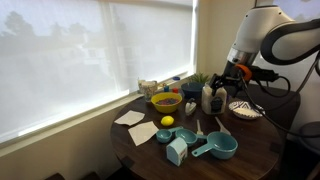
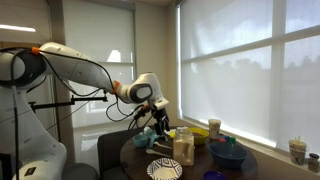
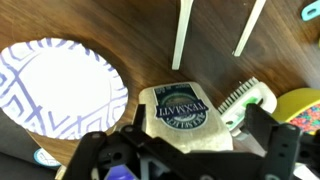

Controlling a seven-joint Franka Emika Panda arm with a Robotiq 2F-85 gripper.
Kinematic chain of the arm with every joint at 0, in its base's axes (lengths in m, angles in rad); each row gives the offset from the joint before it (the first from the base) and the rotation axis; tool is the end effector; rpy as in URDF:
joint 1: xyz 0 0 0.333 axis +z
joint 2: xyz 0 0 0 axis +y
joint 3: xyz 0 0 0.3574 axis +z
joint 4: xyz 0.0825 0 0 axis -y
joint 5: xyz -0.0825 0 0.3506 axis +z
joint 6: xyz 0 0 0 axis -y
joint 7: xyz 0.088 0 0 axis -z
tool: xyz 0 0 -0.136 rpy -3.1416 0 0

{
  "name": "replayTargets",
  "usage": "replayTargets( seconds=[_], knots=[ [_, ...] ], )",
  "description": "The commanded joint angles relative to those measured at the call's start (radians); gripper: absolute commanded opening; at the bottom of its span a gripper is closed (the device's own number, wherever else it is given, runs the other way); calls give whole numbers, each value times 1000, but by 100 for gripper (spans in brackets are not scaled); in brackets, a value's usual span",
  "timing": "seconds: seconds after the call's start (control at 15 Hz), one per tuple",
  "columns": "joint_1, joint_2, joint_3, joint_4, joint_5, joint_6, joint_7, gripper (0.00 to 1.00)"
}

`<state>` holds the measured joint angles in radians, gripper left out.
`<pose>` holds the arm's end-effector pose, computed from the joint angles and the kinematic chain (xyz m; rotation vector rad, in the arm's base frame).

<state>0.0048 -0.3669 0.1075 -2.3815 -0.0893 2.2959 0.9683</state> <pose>0.4209 0.0475 0.5133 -2.8160 1.2036 -0.4580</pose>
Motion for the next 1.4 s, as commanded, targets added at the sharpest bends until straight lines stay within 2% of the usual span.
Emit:
replayTargets(
  seconds=[0.0, 0.4, 0.47, 0.6, 0.73, 0.8, 0.87, 1.07, 1.33],
  knots=[
    [-1, -47, -23, 57, 64, -45, -97, 100],
    [-54, -40, -19, 145, 11, -83, -138, 100],
    [-65, -30, -21, 150, 7, -68, -142, 75],
    [-80, -16, -26, 159, 10, -63, -166, 66],
    [-89, 1, -31, 166, 18, -55, -188, 50],
    [-89, 12, -35, 168, 22, -45, -205, 48],
    [-87, 24, -43, 169, 37, -35, -224, 52],
    [-87, 60, -52, 174, 41, -14, -244, 45],
    [-82, 106, -65, 189, 57, 8, -279, 46]
  ],
)
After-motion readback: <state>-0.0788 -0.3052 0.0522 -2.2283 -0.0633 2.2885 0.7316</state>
